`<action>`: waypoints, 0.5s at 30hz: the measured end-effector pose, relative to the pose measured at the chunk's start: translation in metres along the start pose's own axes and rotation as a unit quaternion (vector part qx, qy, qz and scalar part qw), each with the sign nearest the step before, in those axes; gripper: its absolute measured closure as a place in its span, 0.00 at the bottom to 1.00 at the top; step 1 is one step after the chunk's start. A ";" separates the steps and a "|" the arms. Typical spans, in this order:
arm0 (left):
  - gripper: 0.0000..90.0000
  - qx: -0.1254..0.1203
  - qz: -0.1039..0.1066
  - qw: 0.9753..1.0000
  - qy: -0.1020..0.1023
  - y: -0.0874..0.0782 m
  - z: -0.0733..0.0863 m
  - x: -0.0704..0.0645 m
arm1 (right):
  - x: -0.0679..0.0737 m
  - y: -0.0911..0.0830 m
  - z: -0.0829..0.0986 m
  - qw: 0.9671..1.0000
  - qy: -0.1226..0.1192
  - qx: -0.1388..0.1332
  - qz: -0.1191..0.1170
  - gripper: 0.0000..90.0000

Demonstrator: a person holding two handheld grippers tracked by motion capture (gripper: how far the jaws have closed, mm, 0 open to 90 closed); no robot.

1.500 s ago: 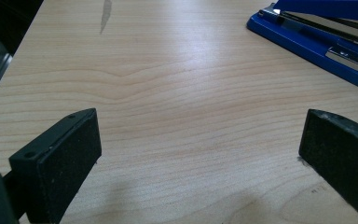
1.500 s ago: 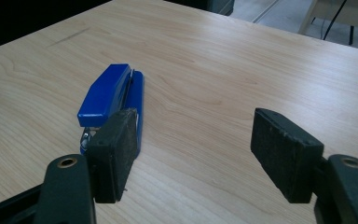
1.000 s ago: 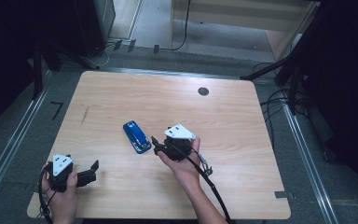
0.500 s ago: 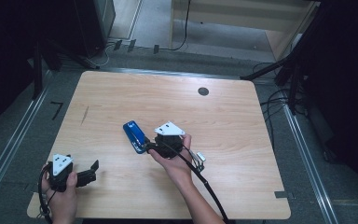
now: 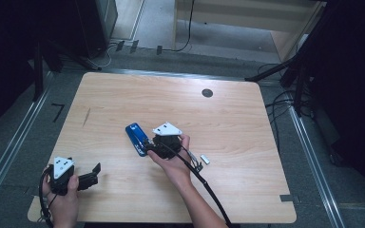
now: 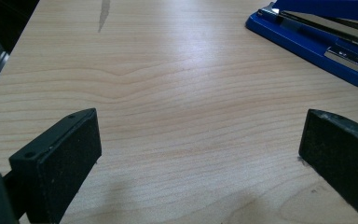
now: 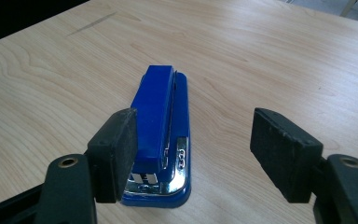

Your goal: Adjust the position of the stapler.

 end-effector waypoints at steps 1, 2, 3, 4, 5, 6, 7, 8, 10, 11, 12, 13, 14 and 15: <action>0.00 0.000 0.000 1.000 0.000 0.000 0.000 0.000 | 0.001 0.002 0.001 1.000 0.002 0.003 -0.001 0.37; 0.00 0.000 0.000 1.000 0.000 0.000 0.000 0.000 | 0.001 0.004 0.000 1.000 0.006 0.002 -0.004 0.37; 0.00 0.000 0.001 1.000 0.000 0.000 0.000 0.000 | 0.001 0.004 0.000 1.000 0.006 0.002 -0.004 0.37; 0.00 0.000 0.001 1.000 0.000 0.000 0.000 0.000 | 0.001 0.005 0.000 1.000 0.012 0.003 -0.006 0.37; 0.00 0.000 0.001 1.000 0.000 0.000 0.000 0.000 | 0.001 0.006 0.000 1.000 0.014 0.004 -0.006 0.37; 0.00 -0.001 0.000 1.000 -0.001 0.000 0.000 0.000 | 0.002 0.007 -0.001 1.000 0.017 0.005 -0.007 0.37; 0.00 0.000 0.000 1.000 0.000 0.000 0.000 0.000 | 0.003 0.008 -0.002 1.000 0.017 0.005 -0.009 0.38; 0.00 0.000 0.000 1.000 0.000 0.000 0.000 0.000 | 0.003 0.008 -0.002 1.000 0.017 0.005 -0.009 0.38; 0.00 0.000 0.000 1.000 -0.001 0.000 0.000 0.000 | 0.006 0.008 -0.003 1.000 0.016 0.006 -0.010 0.38; 0.00 0.000 0.000 1.000 -0.001 0.000 0.000 0.000 | 0.008 0.009 -0.003 1.000 0.015 0.007 -0.013 0.38; 0.00 0.000 0.000 1.000 -0.001 0.000 0.000 0.000 | 0.009 0.009 -0.003 1.000 0.013 0.007 -0.014 0.38; 0.00 0.000 0.001 1.000 -0.001 0.000 0.000 0.000 | 0.013 0.011 -0.004 1.000 0.007 0.012 -0.014 0.38; 0.00 0.000 0.001 1.000 -0.001 0.000 0.000 0.000 | 0.013 0.011 -0.004 1.000 0.007 0.012 -0.014 0.38; 0.00 -0.001 0.001 1.000 -0.002 0.000 0.000 0.000 | 0.016 0.014 -0.004 1.000 0.004 0.015 -0.017 0.38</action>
Point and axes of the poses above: each handheld gripper's, and its own axes: y roughly forward along the jaws, z roughly out of its underside, x roughly to its left, the point moved 1 cm from there along y, roughly forward along the jaws, and after that the axes turned 13 degrees about z, right-handed, at the moved point
